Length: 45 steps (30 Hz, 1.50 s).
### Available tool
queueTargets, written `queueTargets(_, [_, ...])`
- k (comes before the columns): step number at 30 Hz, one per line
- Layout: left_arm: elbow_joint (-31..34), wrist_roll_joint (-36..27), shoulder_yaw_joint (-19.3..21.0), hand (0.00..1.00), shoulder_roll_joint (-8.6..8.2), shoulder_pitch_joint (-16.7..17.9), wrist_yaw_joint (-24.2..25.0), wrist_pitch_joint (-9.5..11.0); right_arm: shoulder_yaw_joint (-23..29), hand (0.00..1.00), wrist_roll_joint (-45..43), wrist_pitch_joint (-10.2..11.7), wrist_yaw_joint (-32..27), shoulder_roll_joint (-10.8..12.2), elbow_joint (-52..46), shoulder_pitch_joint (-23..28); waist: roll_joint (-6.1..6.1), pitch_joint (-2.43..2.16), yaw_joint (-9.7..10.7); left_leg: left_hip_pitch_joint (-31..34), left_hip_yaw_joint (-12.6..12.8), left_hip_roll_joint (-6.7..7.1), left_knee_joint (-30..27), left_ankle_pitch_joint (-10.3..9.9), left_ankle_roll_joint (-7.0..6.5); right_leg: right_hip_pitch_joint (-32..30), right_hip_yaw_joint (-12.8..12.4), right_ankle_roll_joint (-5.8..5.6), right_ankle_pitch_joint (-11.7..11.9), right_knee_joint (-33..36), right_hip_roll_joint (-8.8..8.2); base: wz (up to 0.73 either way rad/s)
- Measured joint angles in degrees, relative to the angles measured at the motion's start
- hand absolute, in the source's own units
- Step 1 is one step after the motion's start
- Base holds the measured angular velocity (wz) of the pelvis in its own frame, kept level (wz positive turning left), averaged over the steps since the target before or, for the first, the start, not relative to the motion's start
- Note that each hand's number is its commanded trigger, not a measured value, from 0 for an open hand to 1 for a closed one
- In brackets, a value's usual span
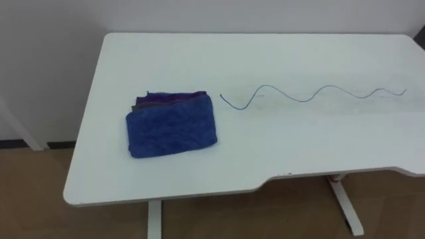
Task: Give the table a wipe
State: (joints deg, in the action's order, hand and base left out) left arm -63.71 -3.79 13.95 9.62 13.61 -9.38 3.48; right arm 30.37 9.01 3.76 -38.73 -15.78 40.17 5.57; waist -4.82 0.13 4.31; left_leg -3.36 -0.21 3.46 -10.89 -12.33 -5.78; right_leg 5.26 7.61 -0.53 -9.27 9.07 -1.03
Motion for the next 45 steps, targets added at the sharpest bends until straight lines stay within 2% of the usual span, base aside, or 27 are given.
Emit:
queueTargets(5, [1.2, 1.8, -1.8, 0.0, 0.07, 0.4, 0.0, -0.6, -2.0, 0.0, -15.4, 2.0, -4.7, 0.0, -21.3, 0.1, 0.72, -0.1, 0.0, 0.1, 0.2, -0.19, 0.6, 0.1, 0.02, -0.4, 0.0, 0.0, 0.0, -0.1, 0.13, -0.02])
queueTargets(9, [1.9, 2.1, -4.0, 0.0, -0.13, 0.0, -0.1, -0.6, -6.9, 0.0, -27.4, 2.5, -4.0, -0.1, -35.1, 0.6, 0.7, -0.12, -1.5, -0.4, 0.4, -0.38, 1.1, 0.2, 0.17, -0.2, -0.1, 0.0, 0.0, -0.3, 0.32, 0.0])
queueTargets(12, [1.7, 2.1, -4.9, 0.0, 0.05, -0.2, -0.1, -0.6, -9.3, 0.0, -34.3, 2.8, -3.6, -0.1, -41.2, -0.7, 0.5, -0.14, -2.3, -0.4, 0.0, -0.47, 1.2, 0.2, 0.17, -0.1, 0.4, 0.0, 0.0, -0.4, 0.35, 0.07])
queueTargets(14, [1.6, 2.1, -5.2, 0.0, 0.05, -0.3, 0.0, -0.7, -10.3, 0.0, -37.7, 3.0, -3.3, -0.2, -42.6, -1.5, 0.14, -0.12, -3.2, -0.5, -0.1, -0.49, 1.1, 0.2, 0.18, 0.0, 0.4, 0.0, 0.0, -0.4, 0.35, 0.04])
queueTargets(17, [1.7, 2.1, -5.4, 0.0, 0.1, -0.4, 1.1, -0.8, -12.0, 0.0, -38.8, 3.1, -0.6, -0.3, -44.3, -3.7, -0.29, 0.19, -4.3, -0.6, -0.1, -0.49, 1.1, 0.2, 0.18, 0.1, 0.6, 0.0, 0.0, -0.5, 0.29, 0.01])
queueTargets(21, [1.5, 2.3, -6.5, 0.0, 0.18, -0.6, 1.3, -1.0, -17.5, 0.0, -40.7, 2.6, 3.7, -2.6, -45.4, -7.6, -0.42, 0.41, -5.1, 0.1, -0.7, -0.45, 1.1, 0.2, 0.18, -0.3, 1.4, 0.0, 0.0, -0.4, 0.22, 0.06])
queueTargets(23, [1.5, 2.2, -6.6, 0.0, 0.3, -0.7, 1.3, -1.0, -19.6, 0.0, -42.5, 2.5, 5.4, -2.7, -46.1, -8.1, -0.58, 0.35, -5.3, 0.4, -1.3, -0.46, 0.9, 0.2, 0.18, -0.3, 1.6, 0.0, 0.0, -0.4, 0.25, 0.16])
queueTargets(24, [1.5, 2.3, -7.2, 0.0, 0.3, -1.2, 1.4, -1.0, -21.3, 0.0, -43.4, 2.4, 6.6, -2.8, -46.9, -8.2, -0.54, 0.33, -6.3, 0.4, -1.3, -0.47, 0.9, 0.2, 0.2, -0.3, 1.9, 0.0, 0.0, -0.4, 0.27, 0.08])
queueTargets(28, [1.5, 2.3, -9.0, 0.0, 0.29, -1.6, 2.7, -0.9, -27.1, 0.0, -46.5, 2.6, 10.8, -2.9, -50.1, -8.4, -0.53, 0.35, -7.4, 0.6, -1.6, -0.48, 0.9, 0.3, 0.27, -0.4, 2.7, 0.0, 0.0, -0.5, 0.26, 0.04])
queueTargets(30, [1.6, 2.3, -9.9, 0.0, 0.42, -1.9, 3.5, -0.9, -30.2, 0.0, -48.1, 3.1, 12.8, -2.9, -50.1, -8.4, -0.93, 0.15, -8.1, 0.5, -1.8, -0.5, 0.9, 0.3, 0.3, -0.2, 2.6, 0.0, 0.0, -0.5, 0.27, 0.04])
queueTargets(32, [1.7, 3.3, -9.9, 0.0, 0.42, -2.5, 3.8, -0.9, -32.3, 0.0, -49.2, 3.1, 14.3, -3.0, -50.1, -8.4, -1.07, 0.16, -9.2, 0.0, -2.0, -0.49, 0.8, 0.3, 0.32, 0.0, 2.2, 0.0, 0.0, -0.5, 0.32, 0.04])
queueTargets(35, [1.6, 4.5, -10.2, 0.0, 0.59, -3.2, 3.8, -0.9, -35.8, 0.0, -51.3, 3.2, 15.4, -3.3, -49.3, -8.5, -1.28, 0.22, -10.0, -0.3, -2.9, -0.32, 0.9, 0.3, 0.32, 0.9, 2.2, 0.0, 0.0, -1.1, 0.23, 0.14])
queueTargets(37, [1.7, 4.6, -10.8, 0.0, 0.73, -4.2, 3.8, -0.9, -37.6, 0.0, -52.3, 3.2, 15.8, -3.4, -48.2, -8.6, -1.87, 0.37, -11.3, -0.1, -3.2, -0.25, 1.0, 0.3, 0.36, 0.8, 2.5, -0.01, 0.0, -1.5, 0.2, 0.08])
queueTargets(39, [1.6, 4.8, -10.8, 0.0, 0.67, -5.3, 3.8, -0.9, -40.6, 0.0, -53.1, 3.2, 16.5, -3.9, -45.6, -9.0, -2.08, 0.72, -12.7, 0.3, -3.2, -0.25, 1.0, 0.3, 0.38, 0.6, 2.5, 0.0, 0.0, -1.5, 0.2, 0.0])
queueTargets(41, [1.6, 4.9, -10.8, 0.0, 0.66, -5.6, 3.8, -0.9, -42.7, 0.0, -54.3, 2.8, 17.9, -3.9, -43.8, -9.1, -2.24, 0.64, -13.1, 0.8, -3.6, -0.19, 1.0, 0.3, 0.38, 0.5, 2.8, 0.0, 0.0, -1.5, 0.17, 0.1])
queueTargets(45, [1.6, 5.8, -11.0, 0.0, 0.58, -6.0, 4.2, -1.0, -46.4, 0.0, -54.9, 2.3, 21.8, -3.9, -40.0, -9.0, -2.05, 0.78, -13.7, 1.6, -4.9, 0.17, 0.4, 0.3, 0.37, 0.3, 3.6, -0.01, 0.0, -1.5, -0.03, 0.17])
